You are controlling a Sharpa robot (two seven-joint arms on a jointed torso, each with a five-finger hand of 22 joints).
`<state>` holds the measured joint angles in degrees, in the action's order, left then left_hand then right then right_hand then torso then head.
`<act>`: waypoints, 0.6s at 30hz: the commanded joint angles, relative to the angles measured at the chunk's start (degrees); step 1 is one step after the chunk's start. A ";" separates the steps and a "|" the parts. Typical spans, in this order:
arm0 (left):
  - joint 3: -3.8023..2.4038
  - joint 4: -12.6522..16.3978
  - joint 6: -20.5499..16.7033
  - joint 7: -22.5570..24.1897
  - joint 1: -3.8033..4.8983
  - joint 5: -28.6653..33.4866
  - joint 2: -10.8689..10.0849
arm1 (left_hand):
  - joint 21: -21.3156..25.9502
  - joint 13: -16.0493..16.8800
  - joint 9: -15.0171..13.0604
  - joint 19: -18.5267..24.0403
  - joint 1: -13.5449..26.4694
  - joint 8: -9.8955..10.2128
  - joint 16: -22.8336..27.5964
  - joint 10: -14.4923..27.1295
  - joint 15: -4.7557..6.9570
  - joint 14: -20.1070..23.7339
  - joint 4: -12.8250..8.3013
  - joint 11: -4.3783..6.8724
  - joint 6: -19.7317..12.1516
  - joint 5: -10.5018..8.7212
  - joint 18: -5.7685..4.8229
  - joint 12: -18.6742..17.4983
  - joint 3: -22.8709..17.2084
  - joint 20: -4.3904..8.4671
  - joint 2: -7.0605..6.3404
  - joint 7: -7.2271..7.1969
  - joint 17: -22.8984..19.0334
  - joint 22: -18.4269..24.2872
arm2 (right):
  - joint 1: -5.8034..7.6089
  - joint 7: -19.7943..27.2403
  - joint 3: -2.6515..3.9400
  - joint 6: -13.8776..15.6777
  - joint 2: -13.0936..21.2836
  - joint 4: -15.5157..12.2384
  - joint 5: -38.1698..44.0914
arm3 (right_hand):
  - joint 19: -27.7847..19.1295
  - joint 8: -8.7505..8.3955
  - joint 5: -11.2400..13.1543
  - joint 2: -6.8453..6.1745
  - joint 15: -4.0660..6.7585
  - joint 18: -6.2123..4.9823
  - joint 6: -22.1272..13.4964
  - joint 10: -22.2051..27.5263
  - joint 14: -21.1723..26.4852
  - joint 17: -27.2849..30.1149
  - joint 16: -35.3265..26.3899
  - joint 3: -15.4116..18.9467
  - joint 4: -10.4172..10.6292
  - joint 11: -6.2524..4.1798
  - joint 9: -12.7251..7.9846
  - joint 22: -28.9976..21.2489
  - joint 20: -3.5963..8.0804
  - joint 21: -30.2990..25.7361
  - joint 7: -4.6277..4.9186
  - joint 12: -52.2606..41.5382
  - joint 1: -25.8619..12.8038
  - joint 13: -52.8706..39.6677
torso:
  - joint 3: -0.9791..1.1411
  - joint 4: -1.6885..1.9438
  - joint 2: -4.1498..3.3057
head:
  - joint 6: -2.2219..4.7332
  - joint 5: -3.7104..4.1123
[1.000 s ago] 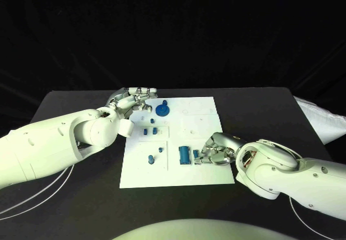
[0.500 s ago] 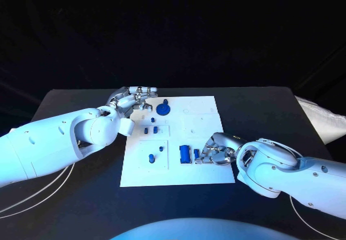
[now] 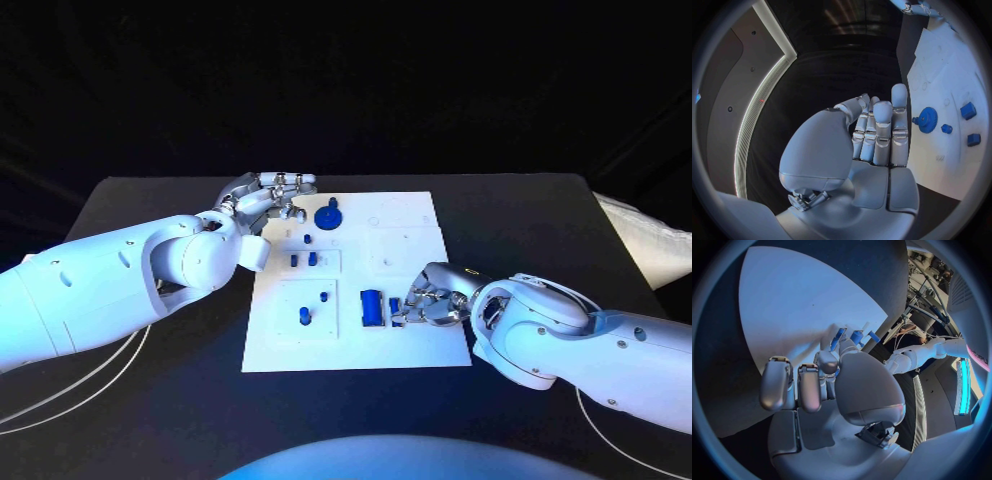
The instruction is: Assemble the parts on the task board
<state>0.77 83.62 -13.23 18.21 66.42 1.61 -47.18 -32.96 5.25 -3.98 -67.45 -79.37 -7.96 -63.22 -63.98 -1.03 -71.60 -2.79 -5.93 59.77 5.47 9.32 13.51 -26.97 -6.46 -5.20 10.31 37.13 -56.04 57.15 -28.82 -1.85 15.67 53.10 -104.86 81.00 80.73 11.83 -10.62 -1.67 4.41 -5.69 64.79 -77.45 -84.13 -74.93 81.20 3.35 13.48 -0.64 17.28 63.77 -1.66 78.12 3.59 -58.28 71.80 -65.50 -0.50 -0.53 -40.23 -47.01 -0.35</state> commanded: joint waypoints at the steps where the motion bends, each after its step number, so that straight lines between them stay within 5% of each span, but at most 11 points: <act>1: -0.03 0.03 0.99 0.23 0.01 -0.22 0.05 | 0.38 0.03 0.07 0.12 -0.22 -0.21 0.20 0.35 0.08 0.30 -0.06 0.05 -0.36 0.26 1.13 0.09 0.13 -0.18 0.53 -0.08 -0.07 0.06 | -0.20 0.80 -0.13 -0.03 0.43 -0.29 1.00 | 0.07 -0.05 0.38 0.40 0.07 0.85 -0.17 -0.30 -3.37 -0.95 -0.13 0.51 0.06 0.06 -0.04 0.07 -0.06 -0.05 0.26 -0.21 -0.21 -0.04 | 0.03 -0.09 0.04 | 0.09 -0.17; 7: -0.03 -0.07 0.89 0.24 0.00 -0.22 0.04 | 0.41 0.03 0.07 0.10 -0.17 -0.23 0.22 0.41 0.06 0.33 -0.07 0.03 -0.39 0.31 1.13 0.15 0.16 -0.19 0.53 -0.04 -0.12 0.07 | 0.06 2.92 0.03 1.96 2.09 -1.85 -0.23 | 0.05 -0.05 0.48 -0.08 0.06 0.84 -0.26 -0.27 -3.37 -0.93 -0.18 3.07 1.43 0.07 0.15 0.06 -0.06 -0.08 0.22 -0.05 -2.16 -0.02 | -0.05 -0.01 0.14 | 0.41 -0.09; 11: -0.03 -0.40 0.75 0.33 -0.11 -0.22 0.10 | 0.41 0.03 0.07 0.10 -0.17 -0.23 0.22 0.41 0.06 0.33 -0.07 0.03 -0.39 0.31 1.13 0.15 0.16 -0.19 0.53 -0.04 -0.12 0.07 | 1.67 6.17 0.18 4.53 2.92 -1.61 -5.36 | -0.54 -0.37 0.35 -0.21 -0.04 0.58 -0.90 0.74 -3.06 0.38 -1.11 4.15 1.99 0.22 0.13 -1.37 -0.06 -0.82 0.40 1.99 -2.53 1.41 | -0.13 0.04 0.39 | 1.04 0.06; 18: -0.03 -1.84 -1.65 1.55 -1.05 0.51 0.56 | 0.56 0.02 0.09 0.22 0.11 -0.24 0.70 0.54 -0.03 0.78 0.02 -0.05 -0.55 0.34 1.09 0.28 0.31 -0.24 0.46 0.04 -1.00 0.12 | 5.95 19.69 0.23 7.27 1.40 5.97 -27.73 | -2.68 -3.28 -1.61 1.62 -1.31 -0.20 -6.04 5.88 -1.88 4.34 -4.42 4.21 0.15 1.83 -0.88 -6.16 -1.04 -3.64 2.36 11.42 1.82 8.18 | -0.66 -0.17 2.50 | 2.44 0.12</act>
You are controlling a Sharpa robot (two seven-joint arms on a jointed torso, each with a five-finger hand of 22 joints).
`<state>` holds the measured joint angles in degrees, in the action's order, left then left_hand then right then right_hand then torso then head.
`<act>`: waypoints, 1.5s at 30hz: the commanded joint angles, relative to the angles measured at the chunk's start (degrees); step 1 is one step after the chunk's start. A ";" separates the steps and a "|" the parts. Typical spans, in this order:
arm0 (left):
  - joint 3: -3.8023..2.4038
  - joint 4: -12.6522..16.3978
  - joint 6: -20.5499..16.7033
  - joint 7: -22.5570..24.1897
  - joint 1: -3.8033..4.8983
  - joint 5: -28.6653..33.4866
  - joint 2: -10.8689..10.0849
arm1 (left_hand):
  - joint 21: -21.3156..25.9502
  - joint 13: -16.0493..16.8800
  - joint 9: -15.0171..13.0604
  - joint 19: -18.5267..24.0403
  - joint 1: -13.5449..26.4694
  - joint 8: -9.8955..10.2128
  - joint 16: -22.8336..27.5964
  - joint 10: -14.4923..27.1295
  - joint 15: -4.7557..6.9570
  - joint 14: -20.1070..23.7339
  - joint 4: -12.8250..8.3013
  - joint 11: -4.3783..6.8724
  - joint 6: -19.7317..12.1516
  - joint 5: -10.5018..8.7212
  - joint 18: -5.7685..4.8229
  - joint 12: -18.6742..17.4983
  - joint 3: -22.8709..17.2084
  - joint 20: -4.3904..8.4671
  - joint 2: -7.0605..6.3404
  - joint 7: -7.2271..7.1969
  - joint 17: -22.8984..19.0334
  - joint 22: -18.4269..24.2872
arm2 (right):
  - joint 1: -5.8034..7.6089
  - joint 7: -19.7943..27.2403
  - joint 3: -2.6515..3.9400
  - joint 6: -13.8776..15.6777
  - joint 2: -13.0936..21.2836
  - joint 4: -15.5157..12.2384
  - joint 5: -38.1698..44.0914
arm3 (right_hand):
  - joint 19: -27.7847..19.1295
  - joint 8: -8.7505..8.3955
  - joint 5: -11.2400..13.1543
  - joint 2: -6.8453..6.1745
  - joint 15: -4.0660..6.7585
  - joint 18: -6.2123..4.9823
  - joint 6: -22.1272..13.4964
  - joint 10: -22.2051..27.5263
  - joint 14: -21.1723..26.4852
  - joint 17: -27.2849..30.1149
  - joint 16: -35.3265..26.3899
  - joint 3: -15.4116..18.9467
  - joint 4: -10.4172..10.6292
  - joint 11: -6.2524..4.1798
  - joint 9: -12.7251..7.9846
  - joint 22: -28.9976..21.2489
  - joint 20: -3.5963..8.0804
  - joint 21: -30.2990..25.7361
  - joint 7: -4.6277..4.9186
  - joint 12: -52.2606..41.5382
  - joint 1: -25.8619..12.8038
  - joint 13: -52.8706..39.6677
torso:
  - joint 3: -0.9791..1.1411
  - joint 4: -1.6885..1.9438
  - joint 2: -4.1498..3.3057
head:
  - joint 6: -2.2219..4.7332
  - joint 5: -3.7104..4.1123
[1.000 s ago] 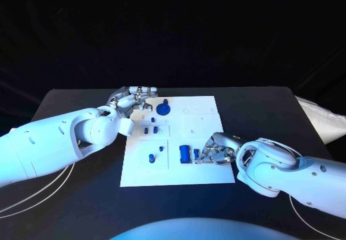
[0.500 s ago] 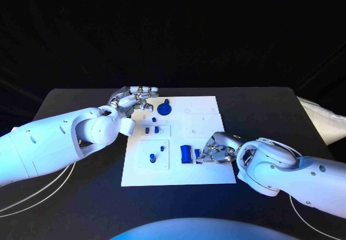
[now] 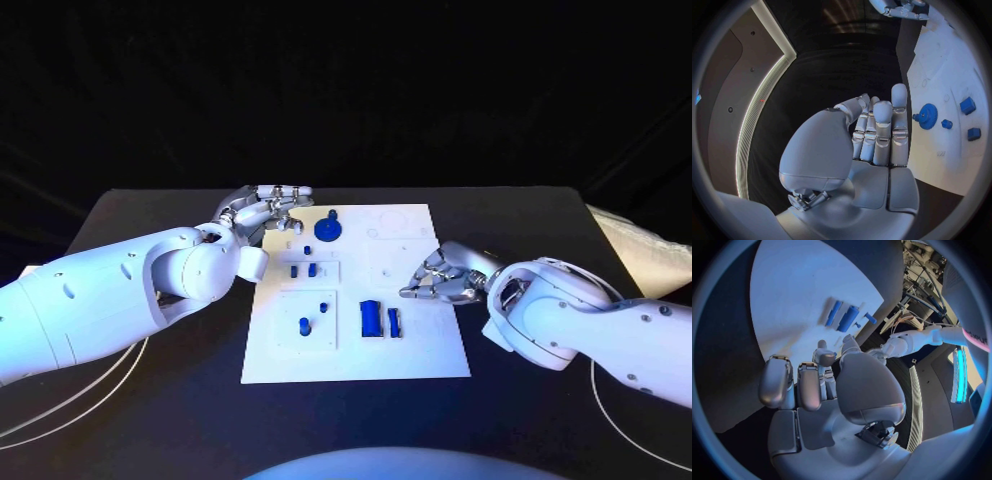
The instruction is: Assemble the parts on the task board
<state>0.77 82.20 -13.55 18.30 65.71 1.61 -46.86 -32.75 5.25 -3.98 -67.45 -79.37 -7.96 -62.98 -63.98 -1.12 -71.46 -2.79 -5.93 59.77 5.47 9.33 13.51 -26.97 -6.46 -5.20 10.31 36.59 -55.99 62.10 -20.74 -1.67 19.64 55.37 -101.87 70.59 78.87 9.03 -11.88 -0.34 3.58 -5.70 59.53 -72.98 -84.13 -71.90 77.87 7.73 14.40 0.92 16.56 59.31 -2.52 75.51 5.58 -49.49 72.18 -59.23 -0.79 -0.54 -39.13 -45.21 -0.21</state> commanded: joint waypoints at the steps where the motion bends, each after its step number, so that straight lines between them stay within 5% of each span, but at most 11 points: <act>1: -0.03 -0.68 -1.63 1.60 -0.46 0.75 0.30 | 0.44 0.03 0.08 0.35 0.16 -0.27 0.66 0.56 0.02 0.90 0.02 -0.07 -0.57 0.36 1.07 0.34 0.34 -0.27 0.45 0.05 -0.79 0.10 | 1.56 13.99 0.06 3.21 -1.46 4.72 -20.85 | -1.29 -0.66 -0.49 0.66 -0.60 -0.39 -1.10 2.14 -1.67 2.14 -1.82 -0.31 -1.29 0.41 -0.21 -2.84 -0.31 -1.72 0.54 4.04 2.30 2.99 | -0.47 -0.18 1.83 | 1.05 0.11; 21: -0.04 -6.98 -5.46 6.85 -1.85 2.89 4.43 | 27.73 -1.67 0.22 20.60 1.31 0.31 44.65 10.36 -7.36 18.95 3.39 -4.62 -7.23 0.88 1.10 -2.14 6.48 -8.28 1.00 2.79 -27.43 23.29 | 4.72 40.96 0.18 -9.19 -15.12 33.13 -57.31 | -22.42 -5.39 3.31 4.29 -9.79 -4.94 -7.32 15.66 22.44 57.24 -66.51 -4.10 -12.67 7.43 -6.17 -51.77 -9.43 -54.63 5.23 41.09 10.67 45.38 | -0.21 -0.07 5.75 | 7.94 0.35; 22: 0.00 -6.70 -3.33 3.08 -1.72 1.81 4.09 | 32.75 -5.25 3.98 34.62 25.07 2.63 49.42 26.13 -4.52 34.80 2.79 -1.51 -22.74 -1.17 -2.79 -5.37 12.43 -3.59 5.20 -1.15 -29.86 32.65 | 4.70 34.54 0.13 -4.21 -14.54 32.04 -50.15 | -39.82 -9.03 5.74 0.34 -7.88 -1.46 -22.95 33.23 41.21 60.80 -69.16 -7.73 -14.40 4.98 -9.03 -53.52 -5.83 -60.14 2.21 43.36 -13.80 48.58 | -0.41 -0.30 5.25 | 7.13 0.40; 25: -0.01 -6.44 -3.83 3.23 -1.79 1.74 4.05 | 32.75 -5.25 3.98 36.63 27.99 2.87 50.75 28.69 -4.41 36.93 2.79 -1.06 -25.20 -1.19 -2.79 -5.98 13.47 -3.22 5.20 -1.68 -30.49 34.38 | 4.58 34.81 0.16 -3.72 -14.48 31.70 -50.50 | -41.93 -9.03 6.22 0.34 -7.67 -1.45 -25.34 35.49 43.81 62.09 -70.24 -7.73 -14.40 4.58 -9.70 -54.24 -5.35 -61.65 1.53 43.92 -17.66 49.92 | -0.33 -0.24 5.43 | 7.38 0.39; 26: -0.03 -6.10 -4.45 3.42 -1.87 1.66 4.01 | 32.75 -5.25 3.98 38.20 30.65 3.17 51.38 30.49 -4.13 38.69 2.79 -0.69 -26.93 -5.47 -2.79 -6.37 14.15 -2.73 5.20 -2.07 -30.82 35.50 | 4.44 35.16 0.19 -3.09 -14.39 31.26 -50.94 | -43.87 -9.03 6.53 0.34 -3.58 -1.45 -27.11 37.42 45.89 62.63 -70.66 -7.73 -14.40 4.29 -10.06 -54.53 -4.93 -62.39 1.16 44.24 -20.53 50.44 | -0.23 -0.17 5.66 | 7.69 0.37; 32: -0.19 -3.07 -10.17 5.19 -2.68 0.95 3.61 | 32.75 -5.25 3.98 44.84 41.71 7.96 54.02 38.08 -2.94 46.14 2.79 0.81 -34.39 -5.47 -3.88 -7.97 17.05 -0.62 5.20 -3.96 -32.13 40.16 | 3.12 38.35 0.50 2.63 -13.62 27.24 -55.02 | -51.84 -9.03 7.74 0.34 -3.58 0.15 -34.49 45.52 54.59 64.76 -72.33 -7.73 -14.40 3.11 -11.55 -59.31 -3.23 -65.41 -0.36 45.43 -32.30 52.46 | 0.54 0.37 7.40 | 10.07 0.25; 33: -0.23 -2.37 -11.49 5.60 -2.86 0.78 3.51 | 32.75 -5.25 3.98 45.78 43.26 7.96 54.41 39.14 1.12 47.19 2.79 1.02 -35.45 -5.47 -4.04 -8.21 17.48 -0.34 5.20 -4.22 -32.31 40.81 | 2.81 39.09 0.57 3.95 -13.44 26.31 -55.96 | -52.96 -9.03 11.88 0.34 -3.58 0.15 -35.54 46.66 55.82 65.05 -72.55 -7.73 -14.40 -0.92 -11.74 -59.31 -2.99 -65.81 -0.58 49.49 -33.96 52.74 | 0.63 0.43 7.59 | 10.34 0.24; 38: -0.45 1.83 -19.41 8.05 -3.98 -0.21 2.95 | 32.75 -5.25 3.98 49.48 49.45 7.96 55.86 43.40 1.12 51.33 2.79 1.85 -39.62 -5.47 -4.65 -9.12 19.09 0.83 5.20 -5.28 -36.59 43.41 | 0.95 43.57 1.00 11.99 -12.36 20.67 -61.69 | -57.43 -9.03 11.88 0.34 -3.58 0.77 -39.68 51.19 60.71 66.24 -73.45 -7.73 -14.40 -0.92 -16.56 -59.31 -2.04 -67.48 -1.45 49.49 -40.54 53.86 | 0.79 0.54 7.95 | 10.83 0.21; 39: -0.52 3.05 -21.70 8.75 -4.30 -0.50 2.79 | 32.75 -5.25 3.98 50.47 51.11 7.96 56.28 44.53 1.12 52.45 2.79 5.93 -40.72 -5.47 -4.65 -9.35 19.53 1.15 5.20 -5.56 -36.59 44.10 | 0.39 44.93 1.13 14.42 -12.03 18.97 -63.42 | -58.63 -9.03 11.88 0.34 -3.58 0.82 -40.78 52.40 62.00 66.55 -73.72 -7.73 -14.40 -0.92 -16.56 -59.31 -1.80 -67.93 -5.58 49.49 -42.30 54.16 | 0.79 0.54 7.95 | 10.83 0.21; 41: -0.59 4.45 -24.34 9.57 -4.67 -0.83 2.61 | 32.75 -5.25 3.98 51.91 53.50 7.96 56.81 46.19 1.12 54.07 2.79 5.93 -42.34 -5.47 -5.21 -13.51 20.17 1.60 5.20 -5.95 -36.59 45.12 | -0.27 46.51 1.28 17.24 -11.65 16.98 -65.44 | -60.35 -9.03 11.88 0.34 -3.58 1.41 -42.39 54.18 63.90 67.01 -77.87 -7.73 -14.40 -0.92 -16.56 -59.31 2.52 -68.58 -5.58 49.49 -44.86 54.59 | 0.79 0.54 7.95 | 10.83 0.21; 45: -0.70 6.47 -28.17 10.75 -5.21 -1.31 2.34 | 32.75 -5.25 3.98 54.03 57.00 7.96 57.67 48.61 1.12 56.44 2.79 5.93 -44.67 -5.47 -5.29 -13.51 21.07 2.27 5.20 -10.31 -36.59 46.59 | -1.24 48.85 1.51 21.44 -11.09 14.04 -68.43 | -62.80 -9.03 11.88 0.34 -3.58 1.41 -44.67 56.72 66.61 67.67 -77.87 -7.73 -14.40 -0.92 -16.56 -59.31 2.52 -69.52 -5.58 49.49 -48.52 55.22 | 0.79 0.54 7.95 | 10.83 0.21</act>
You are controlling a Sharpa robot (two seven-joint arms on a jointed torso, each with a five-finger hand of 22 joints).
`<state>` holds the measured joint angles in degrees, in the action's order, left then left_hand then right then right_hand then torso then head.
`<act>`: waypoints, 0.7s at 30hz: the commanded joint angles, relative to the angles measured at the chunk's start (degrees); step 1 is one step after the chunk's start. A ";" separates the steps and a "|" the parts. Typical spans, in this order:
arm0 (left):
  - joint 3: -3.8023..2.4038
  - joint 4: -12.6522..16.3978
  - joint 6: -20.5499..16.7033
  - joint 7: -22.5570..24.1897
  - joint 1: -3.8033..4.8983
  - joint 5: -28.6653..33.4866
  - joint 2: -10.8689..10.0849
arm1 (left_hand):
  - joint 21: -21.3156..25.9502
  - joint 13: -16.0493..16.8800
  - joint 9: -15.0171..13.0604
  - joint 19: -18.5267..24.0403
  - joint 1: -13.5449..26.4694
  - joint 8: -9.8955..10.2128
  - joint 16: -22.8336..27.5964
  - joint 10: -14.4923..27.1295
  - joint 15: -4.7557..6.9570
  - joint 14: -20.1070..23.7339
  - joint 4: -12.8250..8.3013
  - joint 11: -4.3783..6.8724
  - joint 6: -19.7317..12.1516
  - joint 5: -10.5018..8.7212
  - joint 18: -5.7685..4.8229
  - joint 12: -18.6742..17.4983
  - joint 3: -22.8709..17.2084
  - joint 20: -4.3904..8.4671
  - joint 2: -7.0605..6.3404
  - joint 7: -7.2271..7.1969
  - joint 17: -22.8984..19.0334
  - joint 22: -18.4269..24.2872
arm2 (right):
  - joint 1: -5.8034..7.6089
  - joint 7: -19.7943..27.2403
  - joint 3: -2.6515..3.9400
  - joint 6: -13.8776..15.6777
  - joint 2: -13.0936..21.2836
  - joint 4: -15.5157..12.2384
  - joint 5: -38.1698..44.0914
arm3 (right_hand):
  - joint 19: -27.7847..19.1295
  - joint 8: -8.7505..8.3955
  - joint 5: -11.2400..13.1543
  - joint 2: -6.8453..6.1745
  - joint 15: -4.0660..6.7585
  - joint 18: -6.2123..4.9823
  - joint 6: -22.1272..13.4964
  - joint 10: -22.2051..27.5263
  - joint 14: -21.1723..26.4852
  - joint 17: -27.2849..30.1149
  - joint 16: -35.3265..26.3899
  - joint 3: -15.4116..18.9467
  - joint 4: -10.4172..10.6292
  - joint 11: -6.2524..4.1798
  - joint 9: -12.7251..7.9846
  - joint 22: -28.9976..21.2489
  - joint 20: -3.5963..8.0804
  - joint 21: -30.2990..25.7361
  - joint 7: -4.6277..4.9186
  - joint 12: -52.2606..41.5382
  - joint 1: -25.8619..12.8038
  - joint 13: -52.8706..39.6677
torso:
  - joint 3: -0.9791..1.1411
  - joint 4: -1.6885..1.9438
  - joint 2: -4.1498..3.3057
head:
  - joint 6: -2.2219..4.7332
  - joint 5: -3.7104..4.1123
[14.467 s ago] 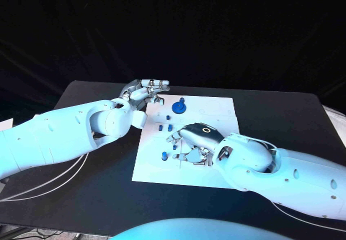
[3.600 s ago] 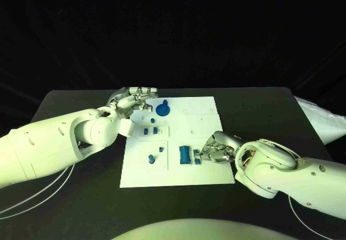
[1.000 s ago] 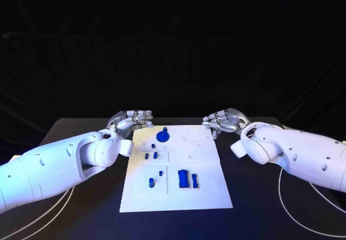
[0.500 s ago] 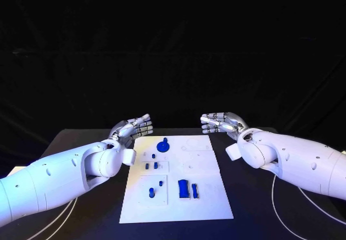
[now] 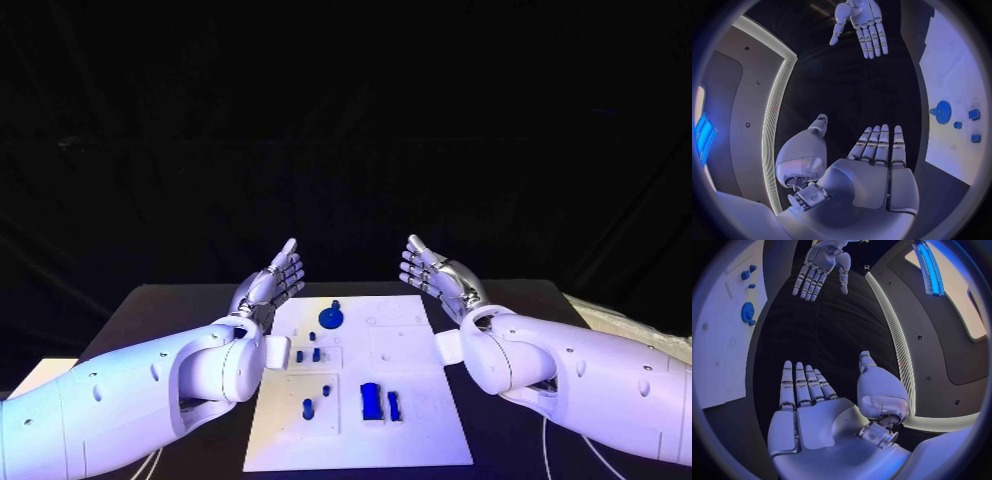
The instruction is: Assemble the parts on the task board
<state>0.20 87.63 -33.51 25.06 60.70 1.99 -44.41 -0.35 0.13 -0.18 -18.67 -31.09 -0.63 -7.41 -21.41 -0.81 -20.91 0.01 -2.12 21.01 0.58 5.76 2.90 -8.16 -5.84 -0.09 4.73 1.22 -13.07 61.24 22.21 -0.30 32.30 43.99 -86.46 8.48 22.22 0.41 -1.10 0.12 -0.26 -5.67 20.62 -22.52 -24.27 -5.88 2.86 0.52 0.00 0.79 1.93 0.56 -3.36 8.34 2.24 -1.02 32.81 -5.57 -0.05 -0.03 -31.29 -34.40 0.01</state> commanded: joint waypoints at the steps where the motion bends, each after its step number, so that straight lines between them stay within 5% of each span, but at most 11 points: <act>1: -0.15 1.41 -8.89 4.20 -0.30 -1.78 -0.16 | 0.35 -0.13 0.18 5.78 9.59 0.63 2.30 6.62 0.81 6.46 -0.01 2.12 -6.46 -0.58 -1.73 -2.90 2.50 1.78 0.09 -4.73 -1.22 4.02 | -0.56 6.32 0.18 9.55 0.39 -1.90 -6.87 | -6.85 -0.41 1.10 -0.12 0.26 5.67 -6.37 6.93 7.48 1.82 -2.86 -0.52 0.00 -0.79 -1.93 -0.56 3.36 -2.59 -2.24 1.02 -10.13 5.57 | 0.05 0.03 0.11 | 0.03 -0.01; 2: -0.17 1.72 -9.48 4.38 -0.38 -1.85 -0.20 | 0.35 -0.13 0.18 6.25 10.43 0.63 2.50 7.19 0.81 7.01 -0.01 2.12 -6.95 -0.58 -1.73 -2.90 2.74 5.84 0.09 -4.73 -1.22 4.38 | -0.72 6.70 0.21 10.24 0.49 -2.38 -7.36 | -7.41 -0.41 1.10 -0.12 0.26 5.67 -6.90 7.49 8.08 5.88 -2.86 -0.52 0.00 -0.79 -1.93 -0.56 3.36 -2.80 -2.24 1.02 -10.95 5.57 | 0.05 0.03 0.11 | 0.03 -0.01; 3: -0.19 2.06 -10.11 4.58 -0.47 -1.93 -0.25 | 0.35 -0.13 0.18 7.04 11.76 0.63 2.77 8.11 0.81 7.90 -0.01 2.12 -7.95 -0.58 -5.76 -2.90 3.08 5.84 0.09 -4.73 -1.22 4.94 | -0.90 7.14 0.25 11.01 0.59 -2.93 -7.91 | -8.39 -0.41 1.10 -0.12 0.26 5.67 -7.81 8.51 9.17 5.88 -2.86 -0.52 0.00 -0.79 -1.93 -0.56 3.36 -3.16 -2.24 1.02 -12.41 5.57 | 0.05 0.03 0.11 | 0.03 -0.01; 9: -0.20 2.32 -10.61 4.73 -0.54 -1.99 -0.28 | 0.35 -0.13 0.18 9.53 15.96 0.63 7.41 10.98 0.81 10.74 -0.01 2.12 -10.79 -0.58 -5.76 -2.90 4.13 5.84 0.09 -4.73 -1.22 6.71 | -1.08 7.58 0.30 11.82 0.70 -3.49 -8.48 | -11.38 -0.41 1.10 -0.12 0.26 5.67 -10.59 11.49 12.43 5.88 -2.86 -0.52 0.00 -0.79 -1.93 -0.56 3.36 -4.30 -2.24 1.02 -16.82 5.57 | 0.05 0.03 0.11 | 0.03 -0.01; 10: -0.20 2.32 -10.61 4.73 -0.54 -1.99 -0.28 | 0.35 -0.13 0.18 9.81 16.55 0.63 7.41 11.39 0.81 11.15 -0.01 2.12 -11.18 -0.58 -5.76 -2.90 8.16 5.84 0.09 -4.73 -1.22 6.95 | -1.08 7.58 0.30 11.82 0.70 -3.49 -8.48 | -11.82 -0.41 1.10 -0.12 0.26 5.67 -10.98 11.95 12.91 5.88 -2.86 -0.52 0.00 -0.79 -1.93 -0.56 3.36 -8.34 -2.24 1.02 -17.45 5.57 | 0.05 0.03 0.11 | 0.03 -0.01; 19: -0.20 2.32 -10.61 4.73 -0.54 -1.99 -0.28 | 0.35 -0.13 0.18 12.63 21.15 0.63 7.41 14.58 0.81 14.25 -0.01 2.12 -14.31 -0.58 -5.76 -2.90 8.16 5.84 0.09 -4.73 -1.22 8.90 | -1.08 7.58 0.30 11.82 0.70 -3.49 -8.48 | -15.12 -0.41 1.10 -0.12 0.26 5.67 -14.10 15.33 16.59 5.88 -2.86 -0.52 0.00 -0.79 -1.93 -0.56 3.36 -8.34 -2.24 1.02 -22.36 5.57 | 0.05 0.03 0.11 | 0.03 -0.01; 21: -0.20 2.32 -10.61 4.73 -0.54 -1.99 -0.28 | 0.35 -0.13 0.18 12.97 21.83 0.63 7.41 15.05 0.81 14.69 -0.01 2.12 -14.74 -0.58 -5.76 -2.90 8.16 5.84 0.09 -4.73 -1.22 13.07 | -1.08 7.58 0.30 11.82 0.70 -3.49 -8.48 | -15.63 -0.41 1.10 -0.12 0.26 5.67 -14.50 15.81 17.06 5.88 -2.86 -0.52 0.00 -0.79 -1.93 -0.56 3.36 -8.34 -2.24 1.02 -23.01 5.57 | 0.05 0.03 0.11 | 0.03 -0.01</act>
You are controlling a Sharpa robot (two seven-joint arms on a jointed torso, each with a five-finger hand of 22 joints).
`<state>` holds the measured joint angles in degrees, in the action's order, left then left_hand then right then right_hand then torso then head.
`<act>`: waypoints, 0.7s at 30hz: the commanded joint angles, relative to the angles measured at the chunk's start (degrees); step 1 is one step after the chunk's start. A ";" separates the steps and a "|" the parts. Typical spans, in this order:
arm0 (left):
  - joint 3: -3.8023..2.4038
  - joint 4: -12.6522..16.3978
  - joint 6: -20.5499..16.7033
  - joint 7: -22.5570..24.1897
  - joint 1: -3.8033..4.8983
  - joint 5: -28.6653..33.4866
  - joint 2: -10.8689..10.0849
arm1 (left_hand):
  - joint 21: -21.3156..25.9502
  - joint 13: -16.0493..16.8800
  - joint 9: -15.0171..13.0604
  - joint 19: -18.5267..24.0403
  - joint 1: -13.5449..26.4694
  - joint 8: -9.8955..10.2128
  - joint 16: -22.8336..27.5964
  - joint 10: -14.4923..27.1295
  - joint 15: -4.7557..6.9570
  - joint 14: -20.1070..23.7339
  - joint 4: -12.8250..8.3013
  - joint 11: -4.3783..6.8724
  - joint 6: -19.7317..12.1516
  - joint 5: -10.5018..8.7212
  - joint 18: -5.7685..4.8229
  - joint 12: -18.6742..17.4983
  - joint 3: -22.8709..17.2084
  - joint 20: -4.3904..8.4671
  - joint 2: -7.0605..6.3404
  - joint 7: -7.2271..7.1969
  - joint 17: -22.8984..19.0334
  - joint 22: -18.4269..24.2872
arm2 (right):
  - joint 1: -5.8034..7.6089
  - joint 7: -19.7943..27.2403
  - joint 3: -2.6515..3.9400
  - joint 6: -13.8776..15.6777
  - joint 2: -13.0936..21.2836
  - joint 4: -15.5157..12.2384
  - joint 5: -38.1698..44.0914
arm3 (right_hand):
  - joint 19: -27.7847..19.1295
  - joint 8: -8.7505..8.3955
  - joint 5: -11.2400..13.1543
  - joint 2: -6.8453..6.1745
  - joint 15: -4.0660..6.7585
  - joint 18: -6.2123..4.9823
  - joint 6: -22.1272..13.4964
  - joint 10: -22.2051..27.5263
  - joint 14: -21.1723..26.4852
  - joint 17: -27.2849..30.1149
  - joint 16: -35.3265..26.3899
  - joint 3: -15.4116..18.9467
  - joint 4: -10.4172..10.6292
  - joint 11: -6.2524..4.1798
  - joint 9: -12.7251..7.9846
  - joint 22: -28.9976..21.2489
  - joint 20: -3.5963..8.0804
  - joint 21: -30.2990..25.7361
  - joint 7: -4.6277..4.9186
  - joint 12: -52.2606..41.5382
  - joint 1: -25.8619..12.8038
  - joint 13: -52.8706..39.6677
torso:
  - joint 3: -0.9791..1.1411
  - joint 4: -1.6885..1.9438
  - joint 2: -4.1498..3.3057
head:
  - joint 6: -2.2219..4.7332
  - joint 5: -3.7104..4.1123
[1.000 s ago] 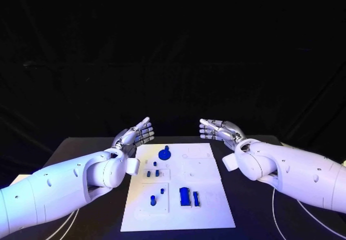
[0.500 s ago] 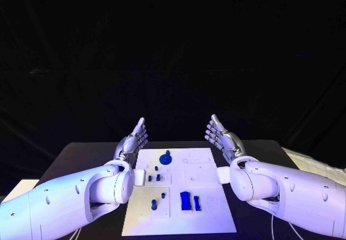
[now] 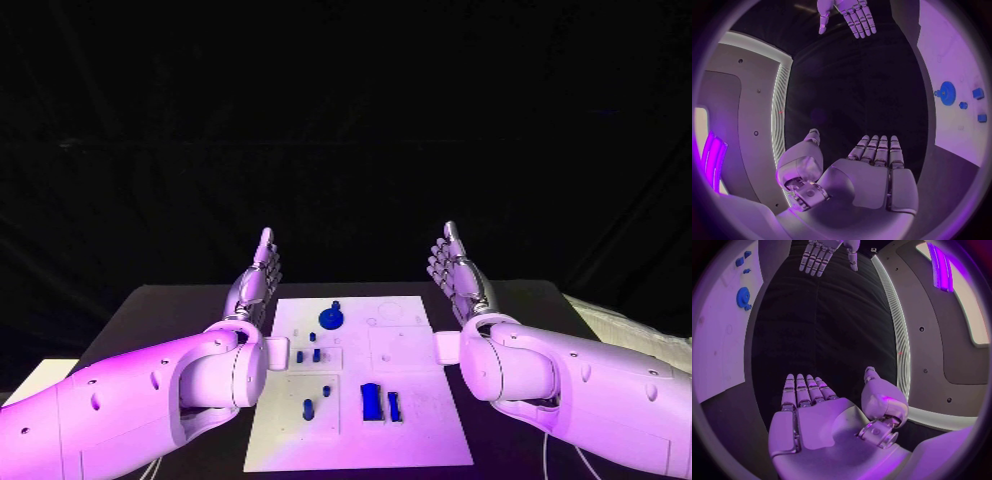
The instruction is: Assemble the parts on the task board
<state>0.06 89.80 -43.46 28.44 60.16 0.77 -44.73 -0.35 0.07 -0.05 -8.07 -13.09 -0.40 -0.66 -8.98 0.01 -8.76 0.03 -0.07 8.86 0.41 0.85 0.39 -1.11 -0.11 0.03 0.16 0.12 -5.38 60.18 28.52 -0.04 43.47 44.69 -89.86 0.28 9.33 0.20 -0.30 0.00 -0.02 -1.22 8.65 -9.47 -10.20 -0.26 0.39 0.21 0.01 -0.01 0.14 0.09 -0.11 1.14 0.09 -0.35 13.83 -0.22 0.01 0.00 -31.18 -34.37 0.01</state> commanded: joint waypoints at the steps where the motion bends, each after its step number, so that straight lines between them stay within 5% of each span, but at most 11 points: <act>1: -0.06 0.16 -0.66 1.36 0.00 -0.77 0.04 | 0.35 -0.07 0.05 2.59 4.17 0.40 0.66 2.85 -0.01 2.81 -0.03 0.07 -2.84 -0.41 -0.85 -0.39 1.11 0.11 -0.03 -0.16 -0.12 5.38 | -0.02 1.27 0.04 0.65 0.00 -0.10 -0.28 | -2.96 -0.20 0.30 0.00 0.02 1.22 -2.78 3.02 3.28 0.26 -0.39 -0.21 -0.01 0.01 -0.14 -0.09 0.11 -1.14 -0.09 0.35 -4.44 0.22 | -0.01 0.00 0.00 | -0.01 -0.01; 9: -0.06 0.16 -0.66 1.36 0.00 -0.77 0.04 | 0.35 -0.07 0.05 4.01 6.48 0.40 0.66 4.35 -0.01 4.22 -0.03 0.07 -4.24 -0.41 -0.85 -0.39 1.11 0.11 -0.03 -0.16 -0.12 5.38 | -0.02 1.27 0.04 0.65 0.00 -0.10 -0.28 | -4.60 -0.20 0.30 0.00 0.02 1.22 -4.18 4.61 4.98 0.26 -0.39 -0.21 -0.01 0.01 -0.14 -0.09 0.11 -1.14 -0.09 0.35 -6.92 0.22 | -0.01 0.00 0.00 | -0.01 -0.01; 10: -0.06 0.16 -0.66 1.36 0.00 -0.77 0.04 | 0.35 -0.07 0.05 8.07 6.82 0.40 0.66 4.66 -0.01 4.56 -0.03 0.07 -4.61 -0.41 -0.85 -0.39 1.11 0.11 -0.03 -0.16 -0.12 5.38 | -0.02 1.27 0.04 0.65 0.00 -0.10 -0.28 | -4.77 -0.20 0.30 0.00 0.02 1.22 -4.46 4.85 5.28 0.26 -0.39 -0.21 -0.01 0.01 -0.14 -0.09 0.11 -1.14 -0.09 0.35 -7.10 0.22 | -0.01 0.00 0.00 | -0.01 -0.01; 11: -0.06 0.16 -0.66 1.36 0.00 -0.77 0.04 | 0.35 -0.07 0.05 8.07 8.43 0.40 0.66 8.98 -0.01 8.76 -0.03 0.07 -8.86 -0.41 -0.85 -0.39 1.11 0.11 -0.03 -0.16 -0.12 5.38 | -0.02 1.27 0.04 0.65 0.00 -0.10 -0.28 | -9.33 -0.20 0.30 0.00 0.02 1.22 -8.65 9.47 10.20 0.26 -0.39 -0.21 -0.01 0.01 -0.14 -0.09 0.11 -1.14 -0.09 0.35 -8.62 0.22 | -0.01 0.00 0.00 | -0.01 -0.01; 12: -0.06 0.16 -0.66 1.36 0.00 -0.77 0.04 | 0.35 -0.07 0.05 8.07 13.09 0.40 0.66 8.98 -0.01 8.76 -0.03 0.07 -8.86 -0.41 -0.85 -0.39 1.11 0.11 -0.03 -0.16 -0.12 5.38 | -0.02 1.27 0.04 0.65 0.00 -0.10 -0.28 | -9.33 -0.20 0.30 0.00 0.02 1.22 -8.65 9.47 10.20 0.26 -0.39 -0.21 -0.01 0.01 -0.14 -0.09 0.11 -1.14 -0.09 0.35 -9.53 0.22 | -0.01 0.00 0.00 | -0.01 -0.01; 13: -0.06 0.16 -0.66 1.36 0.00 -0.77 0.04 | 0.35 -0.07 0.05 8.07 13.09 0.40 0.66 8.98 -0.01 8.76 -0.03 0.07 -8.86 -0.41 -0.85 -0.39 1.11 0.11 -0.03 -0.16 -0.12 5.38 | -0.02 1.27 0.04 0.65 0.00 -0.10 -0.28 | -9.33 -0.20 0.30 0.00 0.02 1.22 -8.65 9.47 10.20 0.26 -0.39 -0.21 -0.01 0.01 -0.14 -0.09 0.11 -1.14 -0.09 0.35 -13.83 0.22 | -0.01 0.00 0.00 | -0.01 -0.01; 21: -0.06 0.16 -0.66 1.36 0.00 -0.77 0.04 | 0.35 -0.07 0.05 8.07 13.09 0.40 0.66 8.98 -0.01 8.76 -0.03 0.07 -8.86 -0.41 -0.85 -0.39 1.11 0.11 -0.03 -0.16 -0.12 5.38 | -0.02 1.27 0.04 0.65 0.00 -0.10 -0.28 | -9.33 -0.20 0.30 0.00 0.02 1.22 -8.65 9.47 10.20 0.26 -0.39 -0.21 -0.01 0.01 -0.14 -0.09 0.11 -1.14 -0.09 0.35 -13.83 0.22 | -0.01 0.00 0.00 | -0.01 -0.01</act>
<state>0.06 89.82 -44.00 28.72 60.16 0.67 -44.73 -0.36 0.09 -0.09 -0.21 -0.44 -0.19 -0.20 -0.31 -0.01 -0.31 -0.02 0.01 0.30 0.19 0.85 0.39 -0.17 -0.02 0.00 -0.02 0.07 -0.05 60.18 28.98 -0.04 44.13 44.70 -89.88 -0.26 0.27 0.20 -0.30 -0.02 0.01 -0.33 0.21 -0.28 -0.29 -0.05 0.39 0.21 0.01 -0.03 0.07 0.05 -0.01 0.20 -0.01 -0.35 0.32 -0.05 0.00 0.00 -31.18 -34.37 0.00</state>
